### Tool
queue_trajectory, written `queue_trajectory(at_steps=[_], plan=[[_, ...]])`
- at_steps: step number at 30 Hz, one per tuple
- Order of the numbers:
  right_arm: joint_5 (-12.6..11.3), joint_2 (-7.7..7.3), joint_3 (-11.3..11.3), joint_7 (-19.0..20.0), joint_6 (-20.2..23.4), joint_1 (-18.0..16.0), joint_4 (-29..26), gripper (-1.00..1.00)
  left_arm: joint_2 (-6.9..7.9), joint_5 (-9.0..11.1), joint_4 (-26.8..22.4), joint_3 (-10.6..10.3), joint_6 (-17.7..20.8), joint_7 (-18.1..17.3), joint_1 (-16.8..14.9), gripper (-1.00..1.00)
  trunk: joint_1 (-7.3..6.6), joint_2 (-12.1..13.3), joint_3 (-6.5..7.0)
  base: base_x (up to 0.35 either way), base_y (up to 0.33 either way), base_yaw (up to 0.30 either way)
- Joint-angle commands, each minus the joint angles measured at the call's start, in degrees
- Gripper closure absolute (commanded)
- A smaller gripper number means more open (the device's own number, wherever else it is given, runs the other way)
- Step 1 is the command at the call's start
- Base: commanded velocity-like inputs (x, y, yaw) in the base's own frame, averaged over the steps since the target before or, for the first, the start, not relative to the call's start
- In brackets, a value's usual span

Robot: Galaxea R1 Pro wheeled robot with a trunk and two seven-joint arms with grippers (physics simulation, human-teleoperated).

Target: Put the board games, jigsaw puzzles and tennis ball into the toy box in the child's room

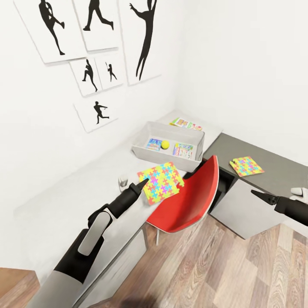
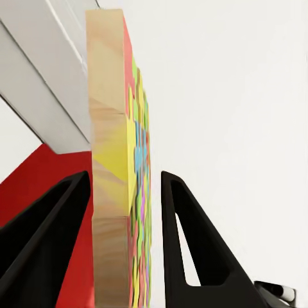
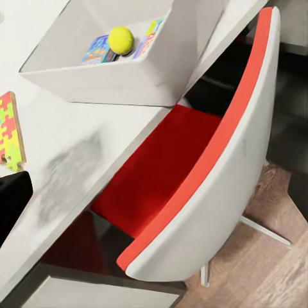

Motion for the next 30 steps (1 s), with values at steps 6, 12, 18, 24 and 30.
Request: queue_trajectory(at_steps=[6, 12, 18, 24, 30], plan=[[-0.2, 0.0, -0.1, 0.1, 0.4, -0.1, 0.0, -1.0, 0.05, 0.5, -1.3, -0.1, 0.5, 0.2, 0.1, 1.0, 0.03, -0.1, -0.09, -0.087, -0.132, -0.004], [-0.1, 0.04, 0.0, 0.0, 0.4, -0.1, 0.0, -1.0, 0.11, 0.5, -1.7, -0.3, 0.5, 0.3, 0.3, 1.0, 0.03, -0.1, -0.09, -0.14, -0.204, -0.001], [-0.1, 0.05, 0.0, 0.0, 0.2, 0.0, 0.0, -1.0, 0.09, 0.6, -2.0, -0.4, 0.6, 0.3, 0.5, 1.0, 0.03, -0.1, -0.09, -0.16, -0.23, -0.033], [-0.1, 0.05, 0.1, 0.1, 0.2, 0.0, 0.0, -1.0, 0.02, 0.6, -2.0, -0.4, 0.6, 0.4, 0.5, 1.0, 0.03, -0.1, -0.09, -0.158, -0.226, -0.028], [-0.1, 0.05, 0.1, 0.1, 0.1, 0.0, 0.0, -1.0, -0.01, 0.6, -2.2, -0.4, 0.6, 0.4, 0.5, 1.0, 0.03, -0.1, -0.09, -0.08, -0.115, -0.01]])
